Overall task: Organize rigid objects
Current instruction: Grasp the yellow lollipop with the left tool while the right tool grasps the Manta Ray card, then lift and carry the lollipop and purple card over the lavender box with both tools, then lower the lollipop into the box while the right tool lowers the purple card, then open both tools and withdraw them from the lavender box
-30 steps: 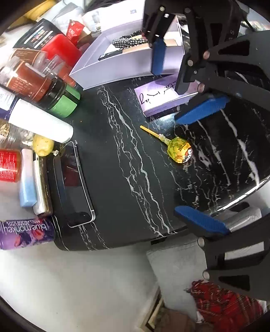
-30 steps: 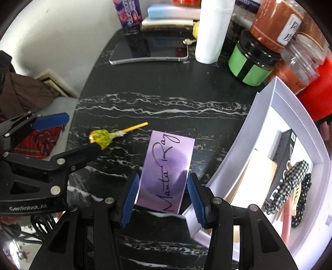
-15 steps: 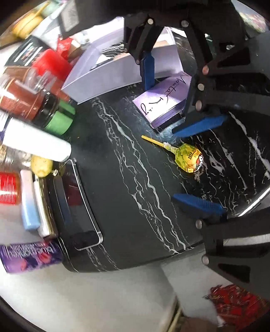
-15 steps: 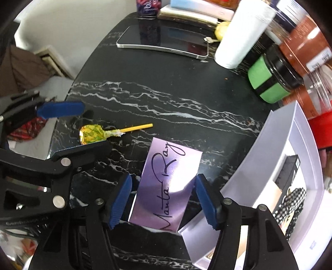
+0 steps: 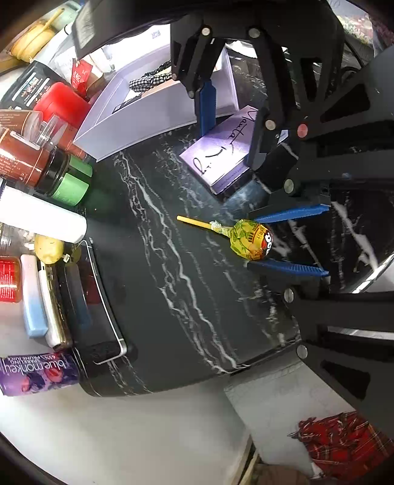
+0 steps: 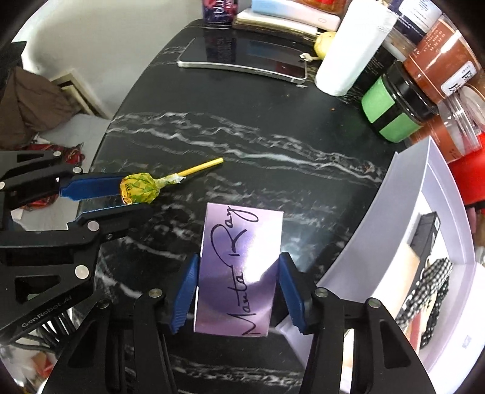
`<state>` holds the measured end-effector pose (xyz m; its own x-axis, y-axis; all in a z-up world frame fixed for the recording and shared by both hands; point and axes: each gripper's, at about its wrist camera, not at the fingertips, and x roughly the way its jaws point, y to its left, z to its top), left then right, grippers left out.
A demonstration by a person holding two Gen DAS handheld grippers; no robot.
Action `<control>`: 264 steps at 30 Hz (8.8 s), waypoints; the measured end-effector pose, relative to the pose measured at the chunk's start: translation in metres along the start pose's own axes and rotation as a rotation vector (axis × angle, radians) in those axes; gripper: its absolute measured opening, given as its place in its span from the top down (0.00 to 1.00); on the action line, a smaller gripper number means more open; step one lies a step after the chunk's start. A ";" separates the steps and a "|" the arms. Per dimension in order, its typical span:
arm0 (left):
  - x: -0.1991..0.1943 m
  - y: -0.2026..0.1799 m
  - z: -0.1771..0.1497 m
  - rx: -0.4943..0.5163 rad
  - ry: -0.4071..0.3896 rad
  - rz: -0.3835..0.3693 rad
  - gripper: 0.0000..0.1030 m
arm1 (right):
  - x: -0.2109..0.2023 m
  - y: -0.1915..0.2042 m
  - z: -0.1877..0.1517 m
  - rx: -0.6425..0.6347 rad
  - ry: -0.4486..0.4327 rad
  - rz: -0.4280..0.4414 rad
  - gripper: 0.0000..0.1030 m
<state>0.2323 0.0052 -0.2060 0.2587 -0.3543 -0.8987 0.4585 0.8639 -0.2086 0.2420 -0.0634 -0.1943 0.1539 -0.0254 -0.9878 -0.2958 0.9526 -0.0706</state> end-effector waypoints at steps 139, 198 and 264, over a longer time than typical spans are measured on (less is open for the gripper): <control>-0.086 -0.202 0.018 0.240 0.042 -0.005 0.77 | -0.141 -0.129 -0.176 0.299 -0.114 0.051 0.50; 0.039 -0.228 0.135 0.304 0.050 0.016 0.77 | -0.075 -0.265 -0.100 0.388 -0.165 -0.074 0.50; 0.049 -0.242 0.152 0.229 0.116 0.110 0.29 | -0.085 -0.267 -0.099 0.389 -0.042 -0.154 0.41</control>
<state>0.2632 -0.2759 -0.1403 0.2241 -0.2082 -0.9521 0.6170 0.7865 -0.0268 0.2147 -0.3458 -0.1052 0.2089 -0.1723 -0.9626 0.1111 0.9822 -0.1517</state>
